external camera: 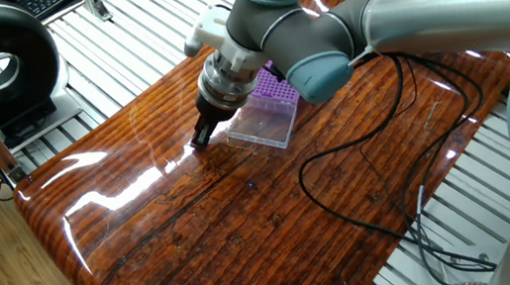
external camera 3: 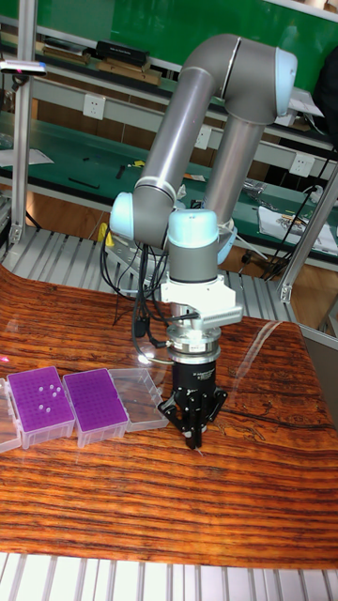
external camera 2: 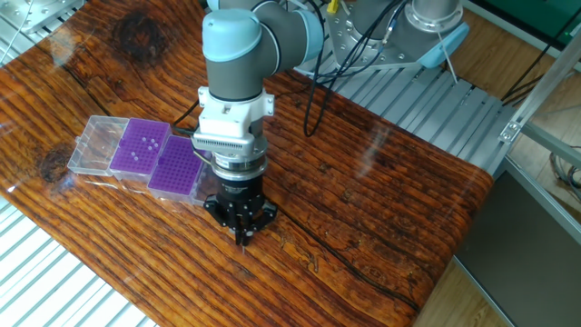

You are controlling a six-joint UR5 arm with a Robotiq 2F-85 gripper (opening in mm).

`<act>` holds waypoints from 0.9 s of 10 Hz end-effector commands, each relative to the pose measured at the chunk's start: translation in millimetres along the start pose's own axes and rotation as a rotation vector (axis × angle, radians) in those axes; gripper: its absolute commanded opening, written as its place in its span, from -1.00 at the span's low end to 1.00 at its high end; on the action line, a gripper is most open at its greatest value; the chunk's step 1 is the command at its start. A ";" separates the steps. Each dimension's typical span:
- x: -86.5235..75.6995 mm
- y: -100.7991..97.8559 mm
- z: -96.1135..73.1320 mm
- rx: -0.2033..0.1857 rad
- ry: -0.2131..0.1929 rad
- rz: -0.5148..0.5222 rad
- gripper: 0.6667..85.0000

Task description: Transfer all small pipette tips from one holder to another

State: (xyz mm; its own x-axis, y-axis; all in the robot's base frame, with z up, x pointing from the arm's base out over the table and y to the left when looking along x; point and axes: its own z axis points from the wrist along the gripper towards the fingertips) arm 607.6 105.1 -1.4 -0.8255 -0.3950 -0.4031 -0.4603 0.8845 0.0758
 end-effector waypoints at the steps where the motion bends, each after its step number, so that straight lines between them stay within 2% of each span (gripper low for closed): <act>1: -0.9 -4.2 -1.5 0.009 -0.002 0.032 -0.73; 4: 1.5 -8.6 -1.8 0.029 0.007 0.058 -0.83; 5: 2.9 -10.6 -3.3 0.058 0.019 0.079 -0.96; 9: -1.5 -6.9 -1.2 0.082 0.021 0.099 -0.98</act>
State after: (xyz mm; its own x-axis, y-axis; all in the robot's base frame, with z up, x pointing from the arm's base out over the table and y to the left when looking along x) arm 609.1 100.0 -2.2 -0.8637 -0.3334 -0.3779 -0.3765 0.9254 0.0442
